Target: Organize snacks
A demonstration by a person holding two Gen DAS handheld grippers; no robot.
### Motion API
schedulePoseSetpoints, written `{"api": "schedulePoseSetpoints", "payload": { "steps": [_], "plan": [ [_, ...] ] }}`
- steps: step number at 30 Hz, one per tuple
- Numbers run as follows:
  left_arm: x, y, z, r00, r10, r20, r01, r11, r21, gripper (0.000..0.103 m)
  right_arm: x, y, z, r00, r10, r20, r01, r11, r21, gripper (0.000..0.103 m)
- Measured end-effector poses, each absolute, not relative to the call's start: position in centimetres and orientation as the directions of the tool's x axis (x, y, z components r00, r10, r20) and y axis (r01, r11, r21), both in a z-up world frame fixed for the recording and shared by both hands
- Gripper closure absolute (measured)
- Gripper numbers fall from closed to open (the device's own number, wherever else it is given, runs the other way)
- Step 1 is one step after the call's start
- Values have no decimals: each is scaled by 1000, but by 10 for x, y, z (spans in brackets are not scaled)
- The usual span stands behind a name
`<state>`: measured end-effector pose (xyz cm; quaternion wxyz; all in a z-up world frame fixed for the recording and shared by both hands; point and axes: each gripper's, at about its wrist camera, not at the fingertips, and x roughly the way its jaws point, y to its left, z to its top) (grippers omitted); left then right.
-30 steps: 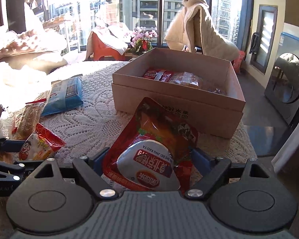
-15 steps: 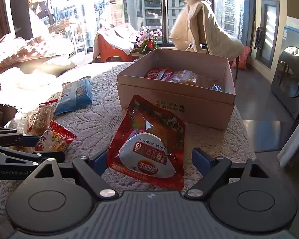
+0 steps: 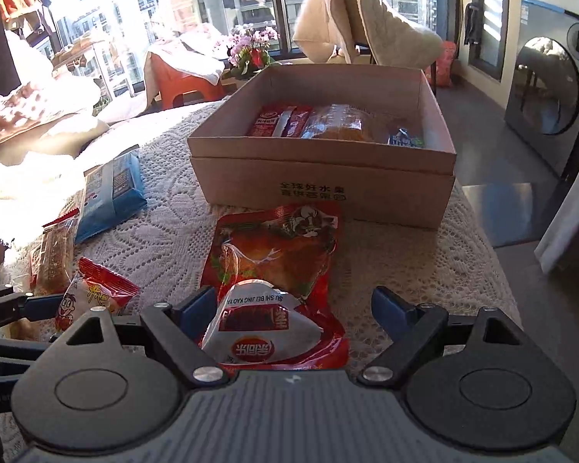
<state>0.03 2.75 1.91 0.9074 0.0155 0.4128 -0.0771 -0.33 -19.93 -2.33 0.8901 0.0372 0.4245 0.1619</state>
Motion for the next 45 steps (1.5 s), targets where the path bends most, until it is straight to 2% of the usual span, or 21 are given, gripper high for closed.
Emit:
{"api": "schedulePoseSetpoints", "payload": {
  "steps": [1, 4, 6, 9, 15, 21, 23, 24, 27, 29, 33, 35, 38, 40, 43, 45],
  "plan": [
    [0, 28, 20, 645, -131, -753, 153, 987, -40, 42, -3, -193, -25, 587, 320, -743, -278, 942, 186, 10],
    [1, 30, 21, 638, -140, -757, 153, 987, -54, 43, -5, -168, -31, 607, 245, -756, -335, 942, 37, 10],
    [1, 30, 21, 637, -140, -758, 152, 987, -54, 43, -5, -163, -34, 639, 222, -737, -340, 940, -12, 7],
    [0, 29, 21, 639, -135, -757, 153, 987, -47, 43, 3, -167, -39, 645, 235, -727, -314, 949, 28, 0],
    [-2, 28, 20, 647, -131, -751, 148, 988, -45, 43, 10, -165, -38, 635, 234, -736, -328, 944, 17, 0],
    [-5, 26, 19, 652, -122, -749, 148, 988, -32, 42, 7, -169, -41, 655, 275, -704, -379, 925, 9, 0],
    [-6, 27, 19, 651, -128, -748, 154, 988, -35, 42, 1, -174, -39, 649, 306, -697, -422, 907, 6, 6],
    [-7, 28, 19, 652, -132, -747, 158, 987, -36, 42, -4, -179, -35, 635, 330, -699, -457, 890, 5, 16],
    [-8, 29, 18, 655, -139, -742, 167, 985, -38, 42, -16, -193, -26, 623, 353, -698, -495, 869, -2, 28],
    [-9, 28, 18, 655, -139, -742, 169, 985, -36, 42, -24, -205, -21, 629, 365, -686, -504, 864, -3, 43],
    [-11, 24, 17, 665, -127, -736, 183, 983, -4, 41, -31, -221, -17, 632, 347, -693, -489, 872, -9, 47],
    [-12, 25, 16, 667, -132, -733, 182, 983, -11, 41, -32, -223, -18, 633, 340, -695, -483, 876, -12, 43],
    [-13, 27, 15, 672, -142, -727, 188, 982, -18, 41, -29, -222, -25, 616, 317, -722, -444, 896, 15, 23],
    [-14, 27, 15, 677, -140, -722, 190, 982, -12, 41, -30, -223, -34, 640, 305, -706, -408, 912, 24, 17],
    [-15, 26, 15, 678, -138, -722, 190, 982, -9, 41, -36, -218, -39, 686, 273, -675, -365, 931, 6, 10],
    [-14, 26, 15, 675, -138, -724, 189, 982, -11, 41, -35, -217, -39, 686, 272, -675, -366, 930, 2, 9]
  ]
}}
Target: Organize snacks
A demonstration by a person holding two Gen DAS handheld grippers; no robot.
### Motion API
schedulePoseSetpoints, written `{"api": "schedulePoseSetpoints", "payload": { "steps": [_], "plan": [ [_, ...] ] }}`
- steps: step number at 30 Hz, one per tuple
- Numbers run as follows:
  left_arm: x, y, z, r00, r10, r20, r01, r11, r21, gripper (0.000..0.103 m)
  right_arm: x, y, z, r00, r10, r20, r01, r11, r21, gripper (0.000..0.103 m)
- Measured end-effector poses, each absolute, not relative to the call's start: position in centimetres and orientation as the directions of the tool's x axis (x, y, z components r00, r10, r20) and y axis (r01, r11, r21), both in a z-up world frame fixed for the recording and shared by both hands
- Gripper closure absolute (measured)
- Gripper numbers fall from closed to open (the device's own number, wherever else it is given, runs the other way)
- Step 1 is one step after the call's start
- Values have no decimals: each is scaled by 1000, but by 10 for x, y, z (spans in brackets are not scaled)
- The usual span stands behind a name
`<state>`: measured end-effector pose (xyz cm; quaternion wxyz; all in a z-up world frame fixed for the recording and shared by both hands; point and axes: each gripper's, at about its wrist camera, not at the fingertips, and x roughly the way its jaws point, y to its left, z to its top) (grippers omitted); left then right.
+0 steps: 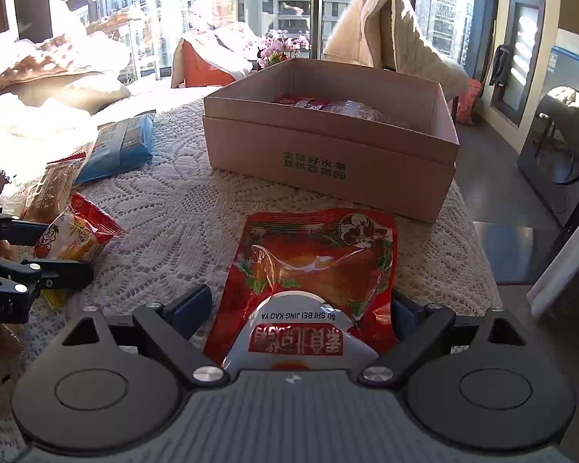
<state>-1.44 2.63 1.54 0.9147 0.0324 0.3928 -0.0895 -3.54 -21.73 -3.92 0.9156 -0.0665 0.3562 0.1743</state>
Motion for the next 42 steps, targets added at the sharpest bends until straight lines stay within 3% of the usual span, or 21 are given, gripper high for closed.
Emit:
{"api": "schedulePoseSetpoints", "payload": {
  "steps": [3, 7, 10, 13, 17, 21, 24, 28, 30, 36, 37, 41, 42],
  "plan": [
    [-14, 26, 15, 675, -134, -726, 186, 983, -9, 41, -32, -220, -35, 653, 294, -698, -398, 917, 14, 13],
    [-13, 26, 16, 671, -135, -729, 185, 983, -12, 41, -41, -216, -20, 679, 285, -677, -436, 898, -60, 38],
    [-13, 26, 16, 671, -135, -729, 185, 983, -12, 41, -47, -213, -14, 702, 267, -661, -456, 880, -129, 49],
    [-13, 26, 16, 670, -136, -729, 186, 982, -12, 41, -49, -217, -5, 691, 302, -657, -479, 872, -103, 65],
    [-13, 26, 15, 672, -132, -729, 183, 983, -9, 41, -55, -224, 12, 692, 354, -630, -496, 866, -58, 77],
    [-14, 26, 15, 674, -133, -726, 183, 983, -11, 41, -65, -222, 18, 653, 445, -613, -561, 828, 4, 78],
    [-15, 26, 14, 678, -134, -723, 183, 983, -10, 41, -61, -218, 11, 656, 429, -620, -549, 836, -2, 73],
    [-17, 26, 14, 681, -135, -720, 185, 983, -10, 41, -35, -224, -14, 641, 316, -700, -432, 902, 12, 45],
    [-18, 26, 15, 681, -135, -720, 185, 983, -9, 41, -26, -234, -25, 605, 335, -723, -405, 911, 83, 35],
    [-15, 25, 17, 675, -125, -727, 158, 987, -23, 41, -32, -235, -28, 596, 393, -700, -405, 900, 161, 14],
    [-15, 25, 17, 673, -126, -729, 153, 988, -29, 42, -33, -230, -29, 608, 374, -700, -413, 902, 124, 14],
    [-15, 28, 20, 663, -143, -735, 153, 987, -54, 41, -47, -211, -19, 675, 314, -667, -472, 879, -64, 52],
    [-14, 29, 20, 662, -144, -735, 152, 987, -56, 41, -49, -212, -12, 676, 333, -658, -483, 874, -54, 55]
  ]
}}
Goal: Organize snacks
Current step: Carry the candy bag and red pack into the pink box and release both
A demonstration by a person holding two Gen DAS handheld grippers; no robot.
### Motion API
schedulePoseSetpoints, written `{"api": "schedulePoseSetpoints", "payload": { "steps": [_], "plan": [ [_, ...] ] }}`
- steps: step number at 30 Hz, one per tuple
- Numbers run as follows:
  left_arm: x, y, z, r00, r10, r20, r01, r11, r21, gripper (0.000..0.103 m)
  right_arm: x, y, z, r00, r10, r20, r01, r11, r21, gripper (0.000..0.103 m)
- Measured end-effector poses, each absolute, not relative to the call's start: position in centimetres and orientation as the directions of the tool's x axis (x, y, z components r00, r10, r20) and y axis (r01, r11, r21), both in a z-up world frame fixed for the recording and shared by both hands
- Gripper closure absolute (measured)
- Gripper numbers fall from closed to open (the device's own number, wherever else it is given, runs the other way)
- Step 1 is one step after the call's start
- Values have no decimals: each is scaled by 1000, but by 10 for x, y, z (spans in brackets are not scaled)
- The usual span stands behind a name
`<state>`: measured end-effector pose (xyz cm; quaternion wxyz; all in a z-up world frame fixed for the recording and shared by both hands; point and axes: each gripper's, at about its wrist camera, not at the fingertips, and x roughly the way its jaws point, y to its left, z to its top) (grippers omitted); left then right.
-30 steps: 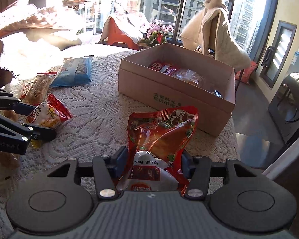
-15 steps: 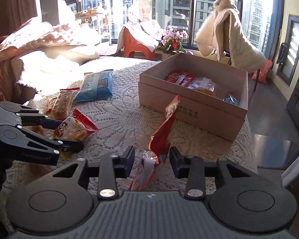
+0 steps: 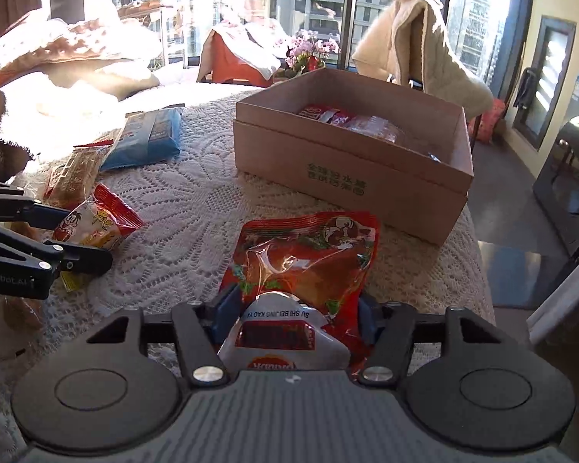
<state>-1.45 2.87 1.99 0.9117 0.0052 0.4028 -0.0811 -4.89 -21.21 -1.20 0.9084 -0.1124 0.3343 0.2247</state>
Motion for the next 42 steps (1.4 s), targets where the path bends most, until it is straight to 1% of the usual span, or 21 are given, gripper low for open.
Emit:
{"api": "schedulePoseSetpoints", "payload": {
  "steps": [1, 2, 6, 7, 10, 13, 15, 16, 17, 19, 21, 22, 23, 24, 26, 29, 31, 33, 35, 38, 42],
  "plan": [
    [-14, 28, 20, 662, -142, -736, 151, 987, -55, 41, -51, -213, -5, 681, 348, -644, -490, 870, -48, 66],
    [-14, 27, 19, 663, -138, -736, 150, 987, -50, 41, -53, -214, 1, 685, 358, -634, -497, 866, -48, 72],
    [-15, 25, 19, 665, -131, -735, 152, 988, -39, 41, -60, -217, 24, 674, 420, -607, -527, 850, 2, 86],
    [-15, 25, 19, 664, -135, -735, 153, 987, -44, 41, -60, -217, 29, 658, 450, -603, -542, 839, 34, 93],
    [-16, 23, 19, 664, -142, -734, 154, 987, -51, 41, -66, -209, 33, 627, 492, -604, -578, 814, 63, 92],
    [-16, 21, 18, 668, -133, -732, 159, 987, -34, 41, -66, -197, 27, 644, 475, -600, -580, 815, 23, 86],
    [-16, 21, 17, 668, -133, -732, 160, 986, -33, 41, -60, -192, 22, 643, 461, -612, -574, 819, 13, 67],
    [-16, 21, 17, 667, -134, -732, 161, 986, -35, 41, -53, -192, 16, 619, 463, -634, -574, 818, 37, 51],
    [-17, 21, 17, 667, -135, -732, 162, 986, -35, 41, -49, -192, 11, 605, 460, -650, -566, 823, 55, 46],
    [-17, 20, 16, 669, -136, -731, 168, 985, -29, 41, -40, -195, -3, 565, 461, -684, -551, 828, 103, 47],
    [-17, 20, 15, 672, -133, -729, 173, 985, -20, 41, -38, -198, -11, 555, 463, -691, -539, 833, 125, 54],
    [-18, 20, 15, 672, -133, -729, 174, 985, -19, 41, -38, -200, -13, 552, 464, -693, -535, 834, 132, 68],
    [-17, 20, 15, 672, -133, -728, 174, 985, -19, 41, -38, -202, -14, 550, 468, -692, -530, 836, 143, 76],
    [-17, 19, 15, 673, -135, -727, 176, 984, -19, 40, -37, -205, -12, 538, 487, -688, -534, 829, 169, 81],
    [-17, 19, 14, 676, -139, -723, 186, 983, -15, 39, -38, -210, -6, 535, 508, -675, -539, 821, 190, 82],
    [-17, 20, 14, 676, -142, -723, 185, 983, -20, 40, -44, -213, 5, 572, 497, -652, -544, 825, 152, 83],
    [-16, 23, 16, 674, -140, -726, 164, 986, -38, 43, -44, -219, 9, 578, 501, -644, -542, 826, 156, 83],
    [-18, 28, 21, 675, -165, -719, 149, 985, -86, 46, -45, -225, 12, 595, 490, -637, -529, 836, 149, 83],
    [-23, 29, 30, 698, -195, -689, 164, 980, -112, 46, -46, -235, 14, 613, 476, -631, -513, 847, 141, 83],
    [-28, 24, 50, 740, -212, -638, 186, 976, -108, 47, -48, -252, 18, 639, 462, -615, -485, 862, 144, 83],
    [-17, 16, 95, 789, -291, -541, 255, 956, -143, 47, -47, -276, 41, 681, 467, -563, -459, 872, 168, 83]
  ]
}}
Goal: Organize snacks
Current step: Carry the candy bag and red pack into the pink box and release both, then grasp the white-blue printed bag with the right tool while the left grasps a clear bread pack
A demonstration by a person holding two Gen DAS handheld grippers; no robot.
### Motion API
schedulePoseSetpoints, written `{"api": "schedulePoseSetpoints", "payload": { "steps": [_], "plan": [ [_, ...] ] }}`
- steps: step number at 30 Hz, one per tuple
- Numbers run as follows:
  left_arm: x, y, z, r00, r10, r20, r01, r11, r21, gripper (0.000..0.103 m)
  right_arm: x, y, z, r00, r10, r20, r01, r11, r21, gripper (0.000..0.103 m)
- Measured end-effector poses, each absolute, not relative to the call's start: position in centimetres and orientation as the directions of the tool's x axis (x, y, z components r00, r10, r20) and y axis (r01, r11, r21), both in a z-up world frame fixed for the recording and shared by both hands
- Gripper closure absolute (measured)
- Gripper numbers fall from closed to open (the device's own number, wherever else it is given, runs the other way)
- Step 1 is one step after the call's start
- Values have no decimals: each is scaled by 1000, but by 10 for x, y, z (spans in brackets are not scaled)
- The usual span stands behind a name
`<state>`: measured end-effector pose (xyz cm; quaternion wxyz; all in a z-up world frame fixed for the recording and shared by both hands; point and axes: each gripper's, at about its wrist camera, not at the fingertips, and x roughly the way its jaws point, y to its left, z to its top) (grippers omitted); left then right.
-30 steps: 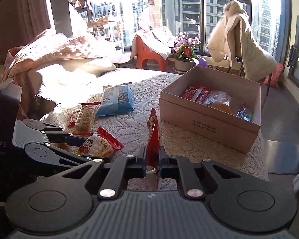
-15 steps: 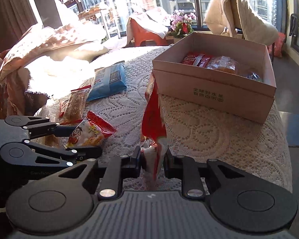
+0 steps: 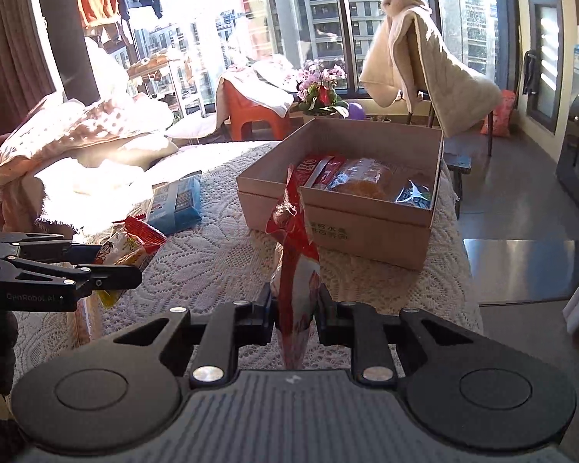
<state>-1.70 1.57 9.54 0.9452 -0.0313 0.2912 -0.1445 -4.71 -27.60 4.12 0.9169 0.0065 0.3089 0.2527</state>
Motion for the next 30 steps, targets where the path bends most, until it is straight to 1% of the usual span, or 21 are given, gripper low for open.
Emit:
{"api": "schedulePoseSetpoints", "payload": {
  "steps": [3, 5, 7, 9, 10, 11, 12, 13, 15, 18, 21, 23, 24, 26, 28, 29, 30],
  "plan": [
    [8, 1, 141, 832, -343, -436, 316, 939, -137, 47, -37, -288, 86, 740, 480, -471, -464, 871, 159, 83],
    [35, -11, 168, 832, -398, -386, 368, 917, -154, 46, -22, -291, 128, 772, 499, -392, -482, 863, 150, 83],
    [66, -19, 181, 812, -458, -363, 406, 889, -213, 44, 0, -289, 160, 788, 507, -350, -487, 860, 151, 83],
    [107, -19, 176, 762, -527, -376, 425, 845, -324, 43, 31, -285, 179, 782, 524, -337, -484, 852, 200, 83],
    [134, -16, 161, 721, -553, -418, 401, 824, -399, 43, 48, -285, 181, 768, 539, -345, -481, 842, 244, 81],
    [149, -15, 148, 702, -549, -454, 366, 825, -431, 44, 67, -285, 178, 746, 552, -374, -472, 833, 288, 71],
    [164, -12, 129, 689, -524, -500, 320, 840, -439, 45, 83, -285, 169, 731, 544, -413, -435, 837, 332, 63],
    [170, -10, 114, 684, -502, -529, 300, 855, -424, 45, 95, -288, 157, 729, 521, -444, -383, 848, 367, 53],
    [169, 1, 96, 677, -511, -530, 299, 849, -436, 46, 107, -290, 124, 708, 499, -499, -331, 859, 389, 51],
    [163, 26, 81, 672, -552, -494, 282, 807, -519, 46, 107, -292, 80, 696, 422, -580, -278, 904, 324, 51],
    [164, 39, 75, 649, -587, -484, 271, 773, -574, 46, 105, -289, 56, 685, 389, -616, -259, 921, 292, 51],
    [151, 50, 83, 695, -565, -445, 270, 778, -567, 46, 96, -284, 50, 693, 380, -613, -264, 925, 275, 51],
    [142, 54, 88, 715, -542, -441, 261, 792, -552, 46, 88, -278, 50, 706, 370, -603, -278, 929, 244, 51],
    [118, 64, 96, 757, -457, -468, 211, 848, -487, 46, 72, -267, 51, 728, 356, -586, -313, 933, 178, 48],
    [91, 76, 97, 788, -352, -505, 147, 905, -400, 46, 54, -249, 53, 742, 352, -570, -368, 925, 92, 36],
    [80, 81, 97, 797, -307, -520, 114, 922, -370, 46, 45, -239, 52, 744, 355, -566, -399, 916, 51, 32],
    [63, 92, 92, 805, -243, -541, 57, 940, -338, 46, 39, -231, 51, 740, 362, -567, -425, 905, 23, 31]
  ]
}}
